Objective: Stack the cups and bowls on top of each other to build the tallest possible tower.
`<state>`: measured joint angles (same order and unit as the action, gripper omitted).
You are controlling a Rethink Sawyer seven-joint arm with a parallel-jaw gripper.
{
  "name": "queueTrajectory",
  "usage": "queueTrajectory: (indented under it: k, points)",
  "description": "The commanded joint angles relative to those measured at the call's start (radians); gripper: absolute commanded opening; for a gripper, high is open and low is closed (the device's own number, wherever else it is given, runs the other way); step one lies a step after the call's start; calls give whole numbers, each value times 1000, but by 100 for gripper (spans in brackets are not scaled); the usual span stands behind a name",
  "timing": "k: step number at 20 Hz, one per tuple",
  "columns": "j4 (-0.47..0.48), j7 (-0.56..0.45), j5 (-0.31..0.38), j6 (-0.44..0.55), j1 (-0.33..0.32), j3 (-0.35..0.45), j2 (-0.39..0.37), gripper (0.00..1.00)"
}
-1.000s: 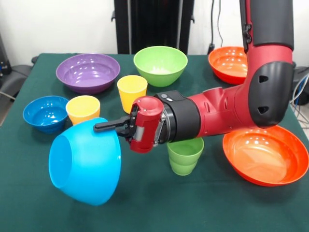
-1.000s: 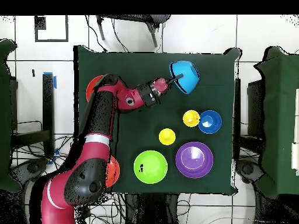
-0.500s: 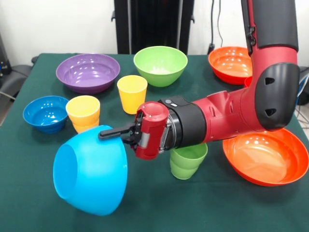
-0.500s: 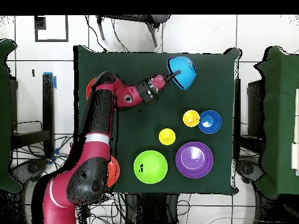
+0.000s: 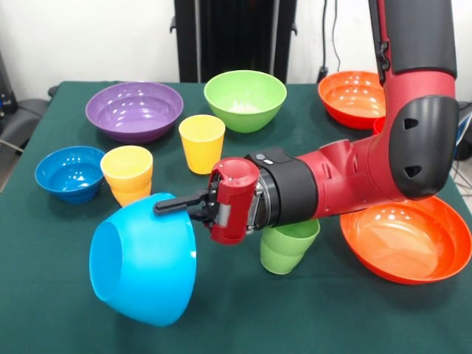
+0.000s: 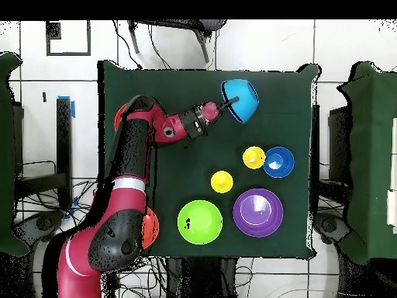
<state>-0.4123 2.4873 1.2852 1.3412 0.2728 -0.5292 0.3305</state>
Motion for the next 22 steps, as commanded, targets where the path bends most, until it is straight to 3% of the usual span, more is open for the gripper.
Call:
queueTrajectory:
  k: [1, 14, 22]
  points:
    - [-123, 187, -60, -22, 7, 38, -37, 0]
    - [-269, 181, -108, -72, 68, -27, -113, 0]
    - [-221, 194, -113, -56, 56, -34, -68, 0]
